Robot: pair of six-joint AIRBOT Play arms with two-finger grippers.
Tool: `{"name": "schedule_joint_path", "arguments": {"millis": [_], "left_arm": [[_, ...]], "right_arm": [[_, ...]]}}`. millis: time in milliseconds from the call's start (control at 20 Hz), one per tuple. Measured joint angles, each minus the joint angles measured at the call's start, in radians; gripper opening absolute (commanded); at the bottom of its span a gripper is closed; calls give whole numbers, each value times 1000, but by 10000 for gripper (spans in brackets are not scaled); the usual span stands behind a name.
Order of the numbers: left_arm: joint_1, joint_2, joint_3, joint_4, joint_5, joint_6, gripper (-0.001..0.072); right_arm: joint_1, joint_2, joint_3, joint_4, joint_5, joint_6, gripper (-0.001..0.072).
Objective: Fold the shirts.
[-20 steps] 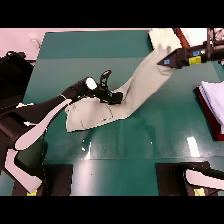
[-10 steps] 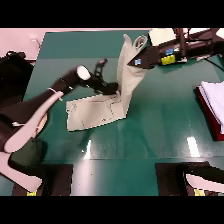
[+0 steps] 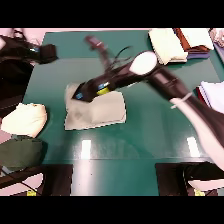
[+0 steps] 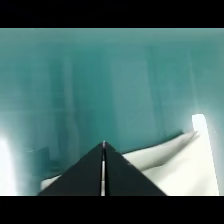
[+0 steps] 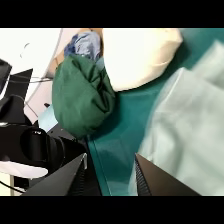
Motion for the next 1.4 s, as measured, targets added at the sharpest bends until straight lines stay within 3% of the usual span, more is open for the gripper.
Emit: {"name": "schedule_joint_path", "arguments": {"millis": [150, 350, 450, 750, 1000, 1050, 1150, 1200, 1250, 1400], "left_arm": [[40, 44, 0, 11, -21, 2, 26], [53, 63, -2, 8, -42, 18, 25], [56, 68, -2, -7, -46, 31, 26], [54, 69, -5, -65, -47, 68, 25], [1, 69, -5, -80, -32, 94, 25], [-15, 69, -5, -81, -27, 97, 25], [-44, 69, -5, -85, -19, 101, 25], [-58, 69, -5, -85, -16, 102, 25], [-71, 69, -5, -87, -16, 103, 25], [-114, 69, -5, -87, -10, 103, 25]], "right_arm": [[17, -54, 20, -36, -18, 6, 368], [-109, -16, -107, -150, 31, 55, 370], [-213, 30, -228, -198, 40, 82, 574], [-469, 60, -522, -156, 34, 119, 579], [-448, -64, -538, 9, -5, 73, 568], [-425, -98, -518, 48, -9, 65, 529], [-375, -165, -465, 97, -19, 54, 306], [-352, -193, -435, 107, -24, 50, 122], [-329, -219, -404, 114, -34, 47, 19], [-296, -244, -320, 113, -48, 39, 19]]}}
